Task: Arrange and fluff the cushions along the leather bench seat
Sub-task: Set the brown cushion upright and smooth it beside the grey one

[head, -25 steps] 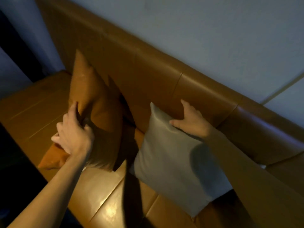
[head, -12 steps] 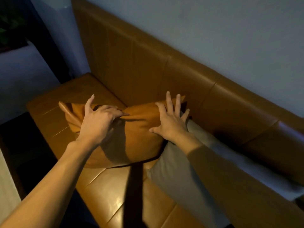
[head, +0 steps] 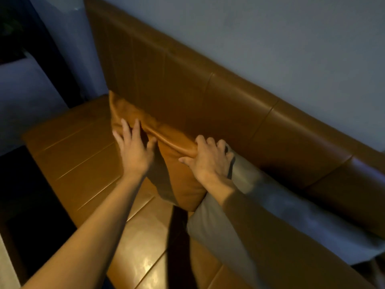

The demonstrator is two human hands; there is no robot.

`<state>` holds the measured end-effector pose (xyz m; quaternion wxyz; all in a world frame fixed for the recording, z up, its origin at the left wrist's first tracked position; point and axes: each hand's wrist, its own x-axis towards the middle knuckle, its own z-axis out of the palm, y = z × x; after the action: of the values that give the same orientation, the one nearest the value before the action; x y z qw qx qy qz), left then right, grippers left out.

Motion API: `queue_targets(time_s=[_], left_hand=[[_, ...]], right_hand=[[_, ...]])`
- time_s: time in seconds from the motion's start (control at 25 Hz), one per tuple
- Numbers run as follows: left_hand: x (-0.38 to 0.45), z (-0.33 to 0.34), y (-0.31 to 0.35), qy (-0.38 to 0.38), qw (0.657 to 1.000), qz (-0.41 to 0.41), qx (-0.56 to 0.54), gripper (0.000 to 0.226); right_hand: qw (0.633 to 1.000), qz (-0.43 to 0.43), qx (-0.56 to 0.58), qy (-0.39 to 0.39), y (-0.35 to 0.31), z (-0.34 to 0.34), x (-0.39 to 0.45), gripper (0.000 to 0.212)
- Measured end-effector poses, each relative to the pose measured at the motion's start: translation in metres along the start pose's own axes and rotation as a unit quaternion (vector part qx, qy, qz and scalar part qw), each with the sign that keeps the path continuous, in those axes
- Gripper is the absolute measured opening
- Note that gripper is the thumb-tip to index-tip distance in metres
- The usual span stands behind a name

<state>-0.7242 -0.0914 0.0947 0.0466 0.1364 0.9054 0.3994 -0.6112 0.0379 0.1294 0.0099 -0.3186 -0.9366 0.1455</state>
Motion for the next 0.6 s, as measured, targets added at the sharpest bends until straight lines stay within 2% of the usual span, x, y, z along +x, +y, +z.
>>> queue_targets(time_s=[0.04,0.12,0.16,0.24,0.36,0.44,0.52,0.6], left_hand=[[-0.004,0.013,-0.001,-0.043,0.992,-0.075,-0.096,0.077],[-0.015,0.038,-0.010,-0.129,0.943,-0.172,-0.252,0.100],[-0.019,0.048,-0.016,-0.169,0.923,-0.193,-0.288,0.107],[-0.024,0.059,-0.025,-0.219,0.911,-0.184,-0.297,0.100],[-0.020,0.061,-0.033,-0.181,0.913,-0.176,-0.321,0.090],[-0.014,0.056,-0.028,-0.134,0.893,-0.210,-0.375,0.091],[-0.002,0.052,-0.020,-0.114,0.871,-0.241,-0.412,0.104],[0.010,0.053,-0.014,-0.144,0.870,-0.246,-0.403,0.121]], right_hand=[[1.000,0.005,-0.001,-0.016,0.001,0.006,0.001,0.052],[0.998,0.014,0.028,-0.063,0.004,0.021,0.006,0.041],[0.995,0.029,0.061,-0.079,0.005,0.027,0.009,0.033],[0.987,0.064,0.128,-0.073,0.009,0.039,0.011,0.018],[0.979,0.083,0.186,-0.021,0.008,0.046,0.013,0.017],[0.975,0.080,0.207,0.010,0.003,0.044,0.013,0.024],[0.968,0.079,0.236,0.041,0.003,0.044,0.010,0.030],[0.963,0.088,0.245,0.062,0.012,0.050,0.002,0.035]])
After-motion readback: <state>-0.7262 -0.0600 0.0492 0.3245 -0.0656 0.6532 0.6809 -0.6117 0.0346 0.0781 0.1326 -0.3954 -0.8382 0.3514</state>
